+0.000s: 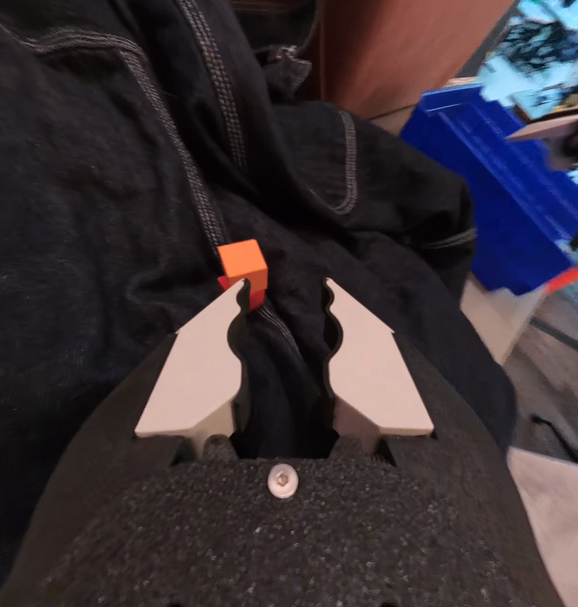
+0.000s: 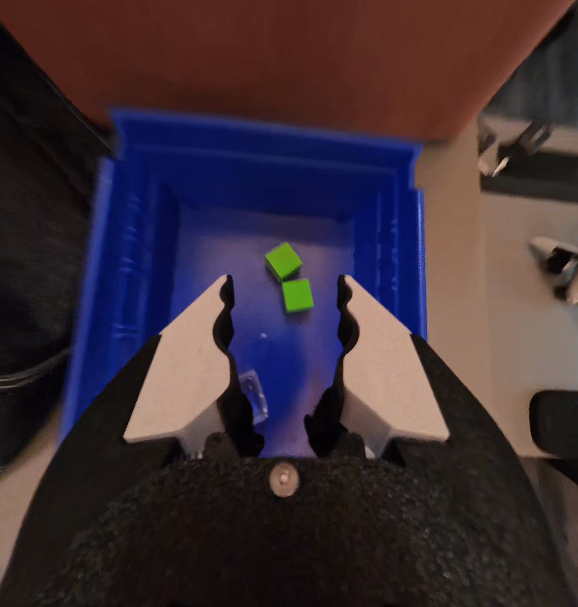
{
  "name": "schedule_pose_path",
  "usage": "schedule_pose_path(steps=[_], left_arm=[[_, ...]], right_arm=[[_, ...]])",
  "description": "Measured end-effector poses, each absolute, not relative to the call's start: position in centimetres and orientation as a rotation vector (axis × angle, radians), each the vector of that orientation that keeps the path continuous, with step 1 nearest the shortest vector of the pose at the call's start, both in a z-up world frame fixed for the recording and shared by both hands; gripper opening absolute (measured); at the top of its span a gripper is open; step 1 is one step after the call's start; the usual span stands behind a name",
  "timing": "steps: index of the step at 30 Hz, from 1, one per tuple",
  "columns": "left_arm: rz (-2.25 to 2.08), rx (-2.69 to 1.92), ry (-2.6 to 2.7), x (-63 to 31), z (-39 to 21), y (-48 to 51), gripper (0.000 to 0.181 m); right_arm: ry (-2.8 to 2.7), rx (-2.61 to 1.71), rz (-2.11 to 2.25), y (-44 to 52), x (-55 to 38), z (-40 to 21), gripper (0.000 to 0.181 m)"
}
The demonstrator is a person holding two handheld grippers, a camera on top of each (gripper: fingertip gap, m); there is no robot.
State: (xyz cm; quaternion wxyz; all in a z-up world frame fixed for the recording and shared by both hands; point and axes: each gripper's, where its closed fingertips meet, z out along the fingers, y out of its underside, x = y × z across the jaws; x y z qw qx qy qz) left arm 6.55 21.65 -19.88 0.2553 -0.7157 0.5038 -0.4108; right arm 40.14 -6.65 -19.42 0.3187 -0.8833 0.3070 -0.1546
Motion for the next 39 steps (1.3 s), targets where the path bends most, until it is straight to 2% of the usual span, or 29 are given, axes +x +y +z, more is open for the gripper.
schedule_pose_path(steps=[4,7,12,19,21,23,33,36,38,39], left_arm=[[-0.893,-1.984,1.272,8.0,-21.5,23.7,0.044],[-0.831,-2.002,1.225,8.3,-21.7,24.6,0.044],[-0.878,-2.043,1.177,8.4,-21.7,26.1,0.045],[-0.923,-2.166,1.331,9.1,-23.9,26.7,0.045],[-0.965,-2.158,1.364,9.1,-23.8,26.4,0.035],[-1.012,-2.114,1.405,8.7,-23.2,26.2,0.034],[-2.130,-1.889,1.474,4.0,-12.5,17.3,0.033],[-2.177,-1.846,1.630,3.0,-12.1,15.3,0.033],[-2.264,-1.833,1.625,2.7,-11.2,14.5,0.033],[-2.284,-1.828,1.636,2.6,-11.1,14.2,0.033]], right_arm=[[0.670,-2.146,-0.499,-2.7,35.4,-13.7,0.060],[0.563,-2.086,-0.439,1.2,29.9,-12.1,0.061],[0.397,-2.049,-0.099,8.0,19.8,-13.9,0.061],[0.357,-2.039,0.219,11.0,12.0,-17.6,0.058],[0.319,-1.993,0.266,11.4,10.7,-17.5,0.057],[0.245,-1.921,0.262,12.1,9.9,-17.1,0.058],[-0.440,-1.649,0.021,17.3,4.9,-11.6,0.058],[-0.607,-1.621,0.022,17.3,3.3,-11.0,0.049],[-0.717,-1.646,0.044,16.7,2.3,-11.7,0.028],[-0.737,-1.635,0.033,16.4,2.2,-11.6,0.028]])
